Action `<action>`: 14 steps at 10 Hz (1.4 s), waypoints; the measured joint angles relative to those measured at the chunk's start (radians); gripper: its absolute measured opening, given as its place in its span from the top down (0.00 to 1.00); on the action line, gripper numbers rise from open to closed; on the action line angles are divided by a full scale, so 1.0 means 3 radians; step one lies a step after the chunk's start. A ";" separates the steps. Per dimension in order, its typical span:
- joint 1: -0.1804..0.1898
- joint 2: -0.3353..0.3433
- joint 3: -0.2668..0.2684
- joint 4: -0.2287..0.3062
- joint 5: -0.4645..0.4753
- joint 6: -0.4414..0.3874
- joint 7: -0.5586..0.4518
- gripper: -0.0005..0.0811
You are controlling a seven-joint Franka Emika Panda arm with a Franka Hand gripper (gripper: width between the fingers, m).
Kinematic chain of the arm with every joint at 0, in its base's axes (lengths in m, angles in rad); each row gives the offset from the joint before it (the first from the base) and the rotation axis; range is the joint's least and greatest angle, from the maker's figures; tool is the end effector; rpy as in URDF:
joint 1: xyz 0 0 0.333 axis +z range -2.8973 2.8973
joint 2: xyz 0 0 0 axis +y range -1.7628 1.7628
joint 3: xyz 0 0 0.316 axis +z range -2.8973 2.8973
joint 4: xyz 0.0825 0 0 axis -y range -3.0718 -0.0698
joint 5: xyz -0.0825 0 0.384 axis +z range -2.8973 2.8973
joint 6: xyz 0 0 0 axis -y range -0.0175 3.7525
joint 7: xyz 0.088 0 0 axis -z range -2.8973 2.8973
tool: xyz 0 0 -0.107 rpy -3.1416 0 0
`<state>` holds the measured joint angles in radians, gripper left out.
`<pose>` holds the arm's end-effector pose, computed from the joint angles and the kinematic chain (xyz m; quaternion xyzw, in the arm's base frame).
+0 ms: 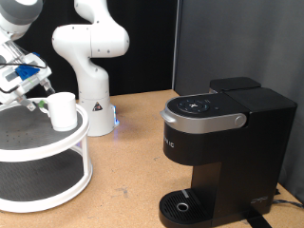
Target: Make a cup of coffee with the keurig machine
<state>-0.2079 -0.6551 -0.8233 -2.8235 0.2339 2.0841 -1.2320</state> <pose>0.2076 -0.2420 0.3246 -0.9316 -0.1094 -0.2117 0.2746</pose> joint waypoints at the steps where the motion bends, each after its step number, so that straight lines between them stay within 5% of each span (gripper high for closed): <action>1: 0.0000 0.0000 -0.0001 -0.0001 0.0000 -0.0023 0.0000 0.01; 4: -0.0006 -0.0002 -0.0001 -0.0020 -0.0005 -0.0035 0.0000 0.11; 5: -0.0007 -0.0006 -0.0001 -0.0026 -0.0005 -0.0035 0.0000 0.33; 6: -0.0008 -0.0009 -0.0001 -0.0029 -0.0005 -0.0035 0.0002 0.33; 8: -0.0010 -0.0022 0.0004 -0.0028 -0.0001 -0.0024 0.0025 0.73; 9: -0.0020 -0.0043 0.0022 -0.0027 0.0002 0.0004 0.0060 0.73; 10: -0.0037 -0.0078 0.0050 -0.0018 0.0009 0.0011 0.0117 0.92; 14: -0.0107 -0.0374 0.0196 0.0147 0.0054 -0.0172 0.0449 0.91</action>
<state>-0.2401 -0.7673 -0.7646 -2.7795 0.2501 2.0324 -1.0975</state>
